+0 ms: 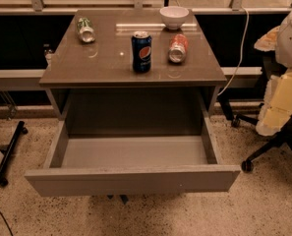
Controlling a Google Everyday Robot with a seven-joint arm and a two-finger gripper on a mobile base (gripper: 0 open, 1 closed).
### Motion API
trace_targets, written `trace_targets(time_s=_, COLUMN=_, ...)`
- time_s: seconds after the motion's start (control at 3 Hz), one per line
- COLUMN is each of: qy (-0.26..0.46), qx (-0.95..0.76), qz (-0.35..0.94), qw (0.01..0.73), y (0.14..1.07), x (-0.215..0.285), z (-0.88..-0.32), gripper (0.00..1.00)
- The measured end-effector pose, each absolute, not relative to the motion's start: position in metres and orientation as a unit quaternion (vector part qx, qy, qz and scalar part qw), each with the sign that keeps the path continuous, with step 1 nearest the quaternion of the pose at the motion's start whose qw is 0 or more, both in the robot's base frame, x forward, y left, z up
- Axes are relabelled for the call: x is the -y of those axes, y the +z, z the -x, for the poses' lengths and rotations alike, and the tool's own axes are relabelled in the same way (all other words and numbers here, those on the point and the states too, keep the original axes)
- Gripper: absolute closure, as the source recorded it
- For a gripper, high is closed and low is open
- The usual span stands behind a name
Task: Place pepsi can into top drawer
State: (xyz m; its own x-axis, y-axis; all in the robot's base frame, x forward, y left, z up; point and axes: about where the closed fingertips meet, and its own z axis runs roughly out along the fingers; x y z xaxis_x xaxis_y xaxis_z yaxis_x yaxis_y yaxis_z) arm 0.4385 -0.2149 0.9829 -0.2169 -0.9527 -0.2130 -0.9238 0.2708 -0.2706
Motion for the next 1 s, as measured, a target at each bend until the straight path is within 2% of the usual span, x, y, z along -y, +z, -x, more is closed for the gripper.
trace_targets(time_s=0.33, qy=-0.043, qx=-0.779, qz=0.602, qw=0.17, y=0.983, x=0.215, z=-0.438, gripper=0.0)
trace_targets(time_s=1.0, qy=-0.022, qx=-0.771, qz=0.59, qw=0.24, y=0.992, x=0.183, z=-0.474, gripper=0.0)
